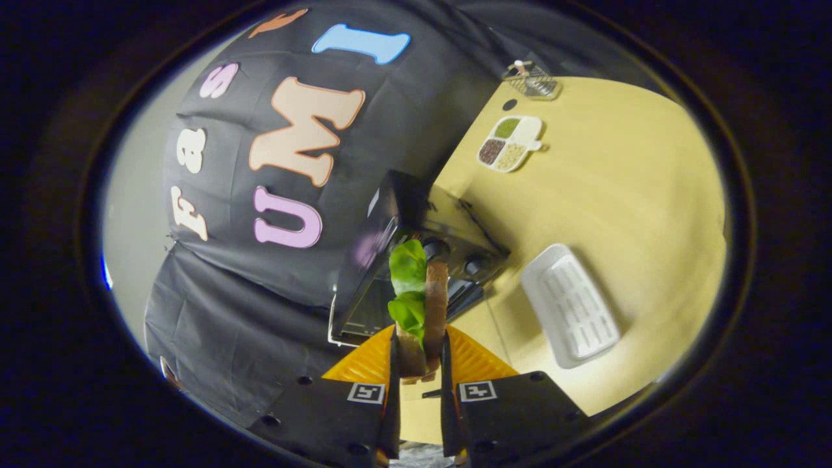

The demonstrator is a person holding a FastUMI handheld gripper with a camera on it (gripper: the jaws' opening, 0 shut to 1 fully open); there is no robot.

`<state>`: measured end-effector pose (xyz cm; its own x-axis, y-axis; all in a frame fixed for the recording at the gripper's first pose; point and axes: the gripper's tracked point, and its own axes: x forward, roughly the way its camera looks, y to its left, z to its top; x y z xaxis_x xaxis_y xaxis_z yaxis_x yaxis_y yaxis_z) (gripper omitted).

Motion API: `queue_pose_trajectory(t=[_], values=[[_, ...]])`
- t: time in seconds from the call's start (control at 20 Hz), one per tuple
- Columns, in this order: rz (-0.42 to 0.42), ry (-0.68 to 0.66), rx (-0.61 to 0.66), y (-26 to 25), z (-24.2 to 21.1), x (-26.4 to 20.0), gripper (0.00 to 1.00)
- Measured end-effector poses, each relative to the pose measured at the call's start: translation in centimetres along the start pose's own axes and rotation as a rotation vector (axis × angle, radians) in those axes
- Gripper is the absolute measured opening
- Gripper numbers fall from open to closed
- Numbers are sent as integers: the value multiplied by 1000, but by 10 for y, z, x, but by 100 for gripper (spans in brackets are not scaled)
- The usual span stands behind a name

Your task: Open the toaster oven, put the food inside, and close the toaster oven door.

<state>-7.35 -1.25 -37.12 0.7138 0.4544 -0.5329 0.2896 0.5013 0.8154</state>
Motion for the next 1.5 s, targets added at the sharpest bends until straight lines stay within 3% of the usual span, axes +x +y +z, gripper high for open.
queue_pose_trajectory(t=[0.45, 1.0, 1.5], values=[[50, 77, 117, 31, -48, 84, 27], [84, -43, 268, 41, -47, 165, 27], [59, -121, 287, 34, -45, 203, 27]])
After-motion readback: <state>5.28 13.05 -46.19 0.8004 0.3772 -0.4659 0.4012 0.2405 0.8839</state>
